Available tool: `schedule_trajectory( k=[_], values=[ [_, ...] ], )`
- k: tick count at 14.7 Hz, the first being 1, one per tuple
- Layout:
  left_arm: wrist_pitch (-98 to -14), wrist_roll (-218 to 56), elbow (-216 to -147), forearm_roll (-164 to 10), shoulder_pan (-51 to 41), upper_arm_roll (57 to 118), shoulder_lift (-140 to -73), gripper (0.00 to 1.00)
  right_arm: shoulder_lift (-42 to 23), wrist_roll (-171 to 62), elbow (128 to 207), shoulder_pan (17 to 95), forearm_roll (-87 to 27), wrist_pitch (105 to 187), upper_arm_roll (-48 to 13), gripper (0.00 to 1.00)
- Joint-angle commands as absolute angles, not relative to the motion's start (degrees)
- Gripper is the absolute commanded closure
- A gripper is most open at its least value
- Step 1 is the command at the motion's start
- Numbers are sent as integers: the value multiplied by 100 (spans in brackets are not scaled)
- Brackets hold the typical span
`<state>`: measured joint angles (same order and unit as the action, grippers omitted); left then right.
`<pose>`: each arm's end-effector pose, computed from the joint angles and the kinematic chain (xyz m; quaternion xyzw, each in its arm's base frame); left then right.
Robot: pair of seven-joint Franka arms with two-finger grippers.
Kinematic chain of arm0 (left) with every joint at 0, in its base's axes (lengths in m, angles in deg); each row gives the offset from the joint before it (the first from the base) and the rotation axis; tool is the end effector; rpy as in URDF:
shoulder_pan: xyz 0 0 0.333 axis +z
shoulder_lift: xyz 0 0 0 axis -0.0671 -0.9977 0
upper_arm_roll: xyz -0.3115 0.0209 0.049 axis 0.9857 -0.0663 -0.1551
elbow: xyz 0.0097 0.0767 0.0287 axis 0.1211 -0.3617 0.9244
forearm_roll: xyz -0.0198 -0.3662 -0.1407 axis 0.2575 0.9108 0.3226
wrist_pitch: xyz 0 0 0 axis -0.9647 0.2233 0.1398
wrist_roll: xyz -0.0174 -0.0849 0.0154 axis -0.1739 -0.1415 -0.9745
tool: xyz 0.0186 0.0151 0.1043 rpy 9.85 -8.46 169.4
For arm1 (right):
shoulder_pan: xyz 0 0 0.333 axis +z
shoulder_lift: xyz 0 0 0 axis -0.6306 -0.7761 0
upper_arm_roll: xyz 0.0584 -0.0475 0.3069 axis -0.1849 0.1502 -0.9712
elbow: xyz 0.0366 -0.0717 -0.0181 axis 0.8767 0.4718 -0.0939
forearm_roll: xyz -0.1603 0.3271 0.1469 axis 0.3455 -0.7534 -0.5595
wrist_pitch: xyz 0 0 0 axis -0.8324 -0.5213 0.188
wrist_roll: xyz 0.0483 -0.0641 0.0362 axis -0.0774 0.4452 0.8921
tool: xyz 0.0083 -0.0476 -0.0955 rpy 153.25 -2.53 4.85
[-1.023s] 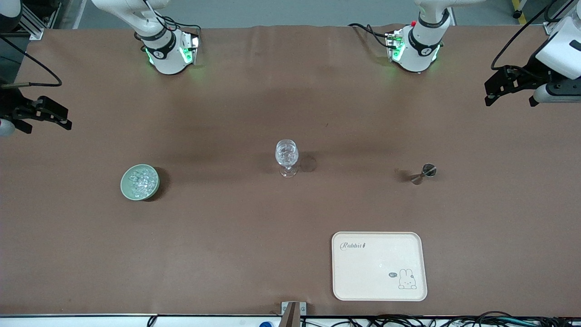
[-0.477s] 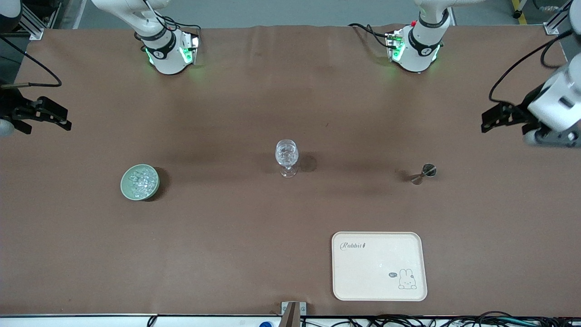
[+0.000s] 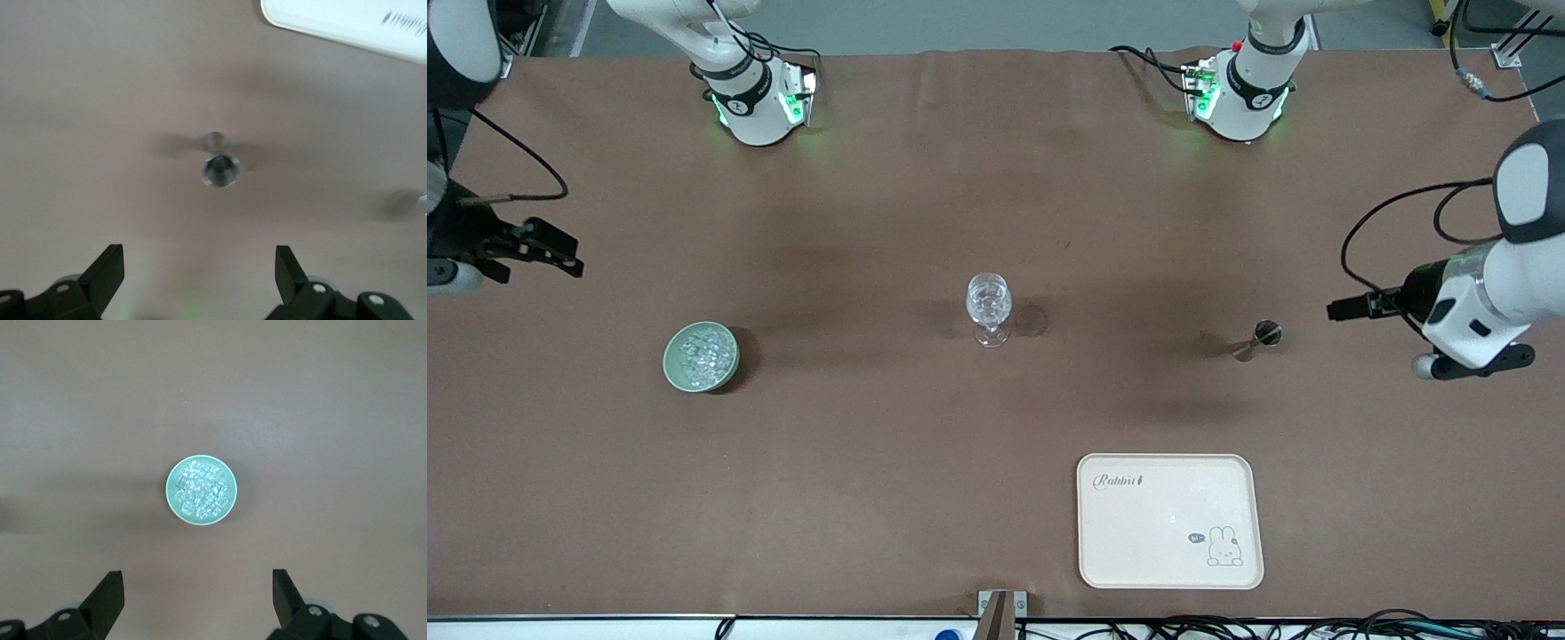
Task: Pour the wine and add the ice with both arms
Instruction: 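Reach the right gripper to the ice bowl while the left gripper reaches the jigger, then lift the jigger with the left gripper while the right gripper descends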
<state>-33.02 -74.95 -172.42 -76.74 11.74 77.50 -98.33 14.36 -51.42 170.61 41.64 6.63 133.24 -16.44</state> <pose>0.6227 -0.0105 0.4491 0.9799 0.1219 -0.1316 0.0870 0.5608 -0.0418 0.5487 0.9993 0.0363 0.0102 0.0007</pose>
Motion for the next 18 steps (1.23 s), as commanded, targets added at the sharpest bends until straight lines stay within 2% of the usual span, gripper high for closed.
schedule_trajectory(
  k=[1,4,5,9,13,18],
  values=[
    [-3677,-7174,-17640,-6887,1631,7769,-10075,0,1195,-5076,17511,4077,581,13968,-1672,2],
    [-3704,-6929,-17676,-6255,1983,7769,-10585,1,615,-5076,17819,3866,581,14811,-1680,2],
    [-3695,-6728,-17685,-6052,2097,7769,-10752,9,413,-5076,17889,3866,581,15092,-1680,2],
    [-3686,-6287,-17667,-5350,2362,7769,-11367,9,-299,-5093,17917,3883,581,15736,-1680,3],
    [-3686,-5743,-17633,-4751,2564,7769,-11921,9,-704,-5164,17917,3936,564,15974,-1707,6],
    [-3695,-5486,-17597,-4407,2556,7769,-12264,10,-898,-5199,17943,4032,1,16044,-1707,10]
  ],
)
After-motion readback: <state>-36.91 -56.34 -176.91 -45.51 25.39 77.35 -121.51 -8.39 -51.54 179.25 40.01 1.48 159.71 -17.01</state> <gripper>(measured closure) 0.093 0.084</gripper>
